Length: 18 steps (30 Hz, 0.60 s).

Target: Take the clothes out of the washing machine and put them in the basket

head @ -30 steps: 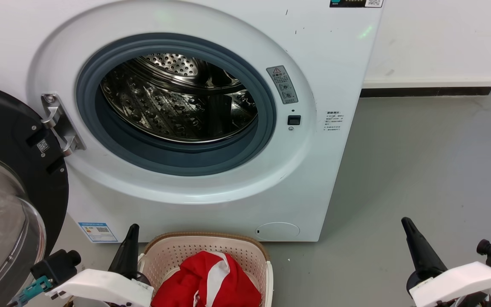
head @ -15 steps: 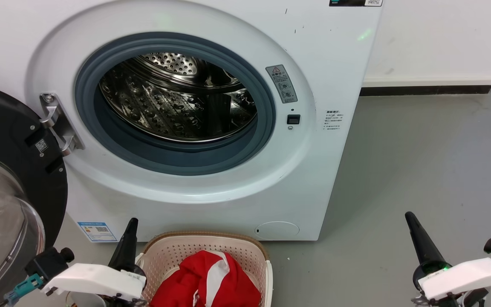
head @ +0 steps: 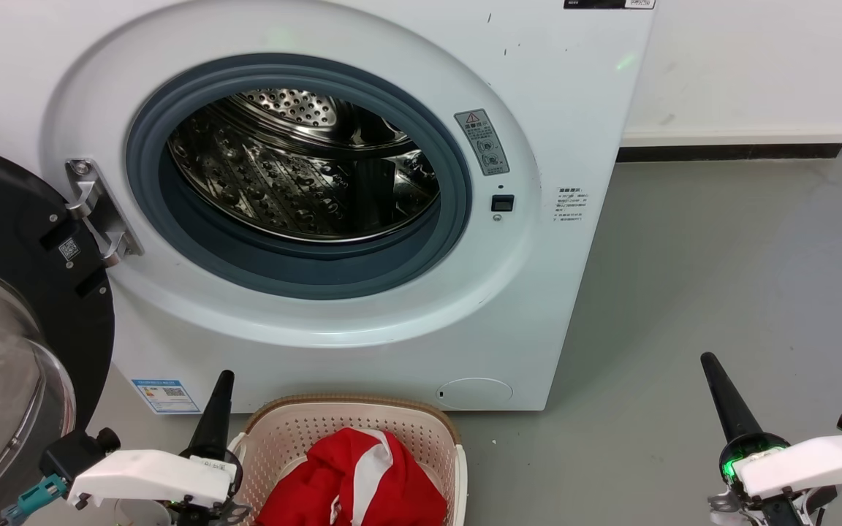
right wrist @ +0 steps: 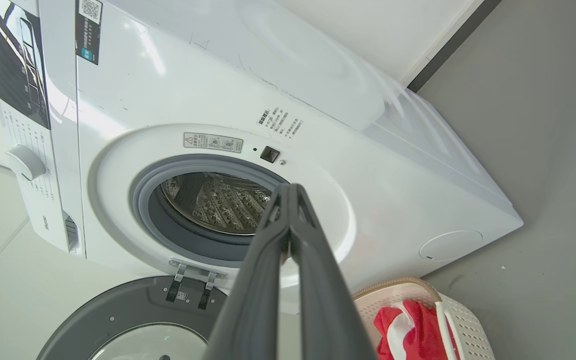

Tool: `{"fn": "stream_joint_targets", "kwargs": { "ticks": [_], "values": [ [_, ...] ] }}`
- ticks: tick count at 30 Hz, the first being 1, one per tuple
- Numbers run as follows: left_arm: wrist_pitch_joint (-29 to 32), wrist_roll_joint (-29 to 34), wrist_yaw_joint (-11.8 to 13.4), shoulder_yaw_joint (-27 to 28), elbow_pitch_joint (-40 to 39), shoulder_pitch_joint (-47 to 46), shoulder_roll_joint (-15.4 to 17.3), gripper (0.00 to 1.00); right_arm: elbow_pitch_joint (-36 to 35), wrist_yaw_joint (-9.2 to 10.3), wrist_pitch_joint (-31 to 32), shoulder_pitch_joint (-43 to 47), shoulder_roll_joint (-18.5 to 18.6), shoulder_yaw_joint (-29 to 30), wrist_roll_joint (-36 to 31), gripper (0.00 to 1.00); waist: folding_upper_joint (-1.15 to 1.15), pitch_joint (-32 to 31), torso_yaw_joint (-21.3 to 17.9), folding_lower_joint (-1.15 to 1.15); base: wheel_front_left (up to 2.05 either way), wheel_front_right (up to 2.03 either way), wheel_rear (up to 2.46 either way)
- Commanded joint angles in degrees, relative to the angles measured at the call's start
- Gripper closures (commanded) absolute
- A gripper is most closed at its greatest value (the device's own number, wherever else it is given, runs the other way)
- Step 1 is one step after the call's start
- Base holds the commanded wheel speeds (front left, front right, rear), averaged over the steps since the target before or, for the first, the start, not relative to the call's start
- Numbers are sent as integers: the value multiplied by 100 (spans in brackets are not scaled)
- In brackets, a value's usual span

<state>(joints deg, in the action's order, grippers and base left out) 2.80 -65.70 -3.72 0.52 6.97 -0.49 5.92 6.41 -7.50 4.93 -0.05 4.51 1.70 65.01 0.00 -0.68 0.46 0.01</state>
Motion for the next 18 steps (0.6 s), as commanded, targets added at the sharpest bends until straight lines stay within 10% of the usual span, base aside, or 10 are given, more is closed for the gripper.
{"fn": "stream_joint_targets", "kwargs": {
  "ticks": [1,18],
  "values": [
    [2,-132,-41,40,-15,-154,-3,100,9,0,-30,-148,33,27,145,100,0,2,-1,-1,0,0,0],
    [87,-1038,-159,173,229,-298,-61,100,256,1,-33,-323,26,103,1089,100,0,26,-14,-1,0,0,0]
  ]
}}
